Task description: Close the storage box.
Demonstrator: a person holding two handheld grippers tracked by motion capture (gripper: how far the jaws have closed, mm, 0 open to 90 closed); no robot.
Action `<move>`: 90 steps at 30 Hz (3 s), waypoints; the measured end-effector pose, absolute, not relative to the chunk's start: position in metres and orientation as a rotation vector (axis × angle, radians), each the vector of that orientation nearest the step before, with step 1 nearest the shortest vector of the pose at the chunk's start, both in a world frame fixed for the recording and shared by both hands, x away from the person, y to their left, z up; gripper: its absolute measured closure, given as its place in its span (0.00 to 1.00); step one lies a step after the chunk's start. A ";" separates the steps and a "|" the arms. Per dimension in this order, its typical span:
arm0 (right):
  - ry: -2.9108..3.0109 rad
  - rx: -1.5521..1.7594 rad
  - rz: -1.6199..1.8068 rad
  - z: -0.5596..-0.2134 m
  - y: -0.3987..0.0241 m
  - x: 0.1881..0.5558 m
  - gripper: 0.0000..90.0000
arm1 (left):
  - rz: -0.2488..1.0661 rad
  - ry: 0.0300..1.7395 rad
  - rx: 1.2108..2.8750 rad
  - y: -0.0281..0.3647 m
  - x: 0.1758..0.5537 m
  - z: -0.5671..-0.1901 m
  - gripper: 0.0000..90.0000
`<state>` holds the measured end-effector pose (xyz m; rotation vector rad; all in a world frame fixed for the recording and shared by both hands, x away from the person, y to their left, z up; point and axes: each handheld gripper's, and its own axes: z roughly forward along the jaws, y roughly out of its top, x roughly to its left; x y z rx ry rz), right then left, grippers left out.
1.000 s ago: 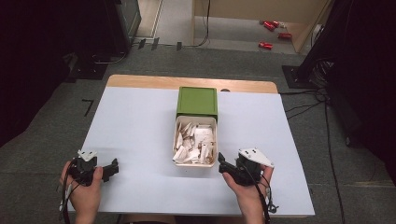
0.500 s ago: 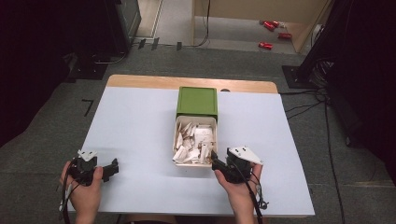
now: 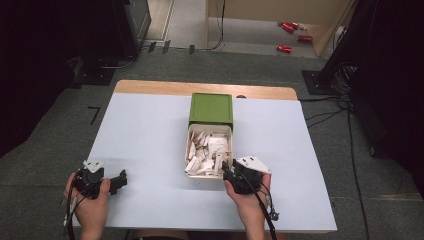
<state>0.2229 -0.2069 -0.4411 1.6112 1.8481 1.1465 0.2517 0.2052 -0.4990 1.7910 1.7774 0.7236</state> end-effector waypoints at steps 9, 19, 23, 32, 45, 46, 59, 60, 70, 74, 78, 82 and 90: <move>1.811 1.674 1.130 -0.449 -0.206 0.230 0.86 | 0.723 1.778 1.790 0.205 0.252 -0.499 0.00; 1.804 1.647 1.099 -0.451 -0.203 0.232 0.87 | 0.722 1.779 1.789 0.205 0.252 -0.499 0.00; 1.773 1.633 1.112 -0.449 -0.201 0.228 0.86 | 0.723 1.779 1.789 0.205 0.252 -0.499 0.00; 1.741 1.636 1.091 -0.450 -0.198 0.231 0.88 | 0.722 1.779 1.790 0.205 0.252 -0.499 0.00; 1.719 1.688 1.012 -0.472 -0.191 0.247 0.91 | 0.722 1.779 1.790 0.205 0.252 -0.499 0.00; 1.718 1.701 1.017 -0.471 -0.191 0.248 0.91 | 0.722 1.780 1.791 0.205 0.252 -0.499 0.00; 1.607 1.707 0.998 -0.474 -0.190 0.247 1.00 | 0.721 1.780 1.790 0.205 0.252 -0.499 0.00; 1.598 1.701 1.001 -0.474 -0.189 0.246 1.00 | 0.721 1.780 1.790 0.205 0.252 -0.499 0.00; 1.538 1.666 1.014 -0.477 -0.185 0.242 1.00 | 0.721 1.780 1.790 0.205 0.252 -0.499 0.00; 1.540 1.679 1.025 -0.476 -0.186 0.245 1.00 | 0.721 1.780 1.790 0.205 0.252 -0.499 0.00; 1.540 1.681 1.026 -0.476 -0.185 0.248 1.00 | 0.721 1.780 1.791 0.205 0.252 -0.499 0.00; 1.539 1.680 1.024 -0.476 -0.185 0.252 1.00 | 0.721 1.780 1.790 0.205 0.252 -0.499 0.00; 1.537 1.675 1.022 -0.476 -0.186 0.261 1.00 | 0.721 1.780 1.790 0.205 0.252 -0.499 0.00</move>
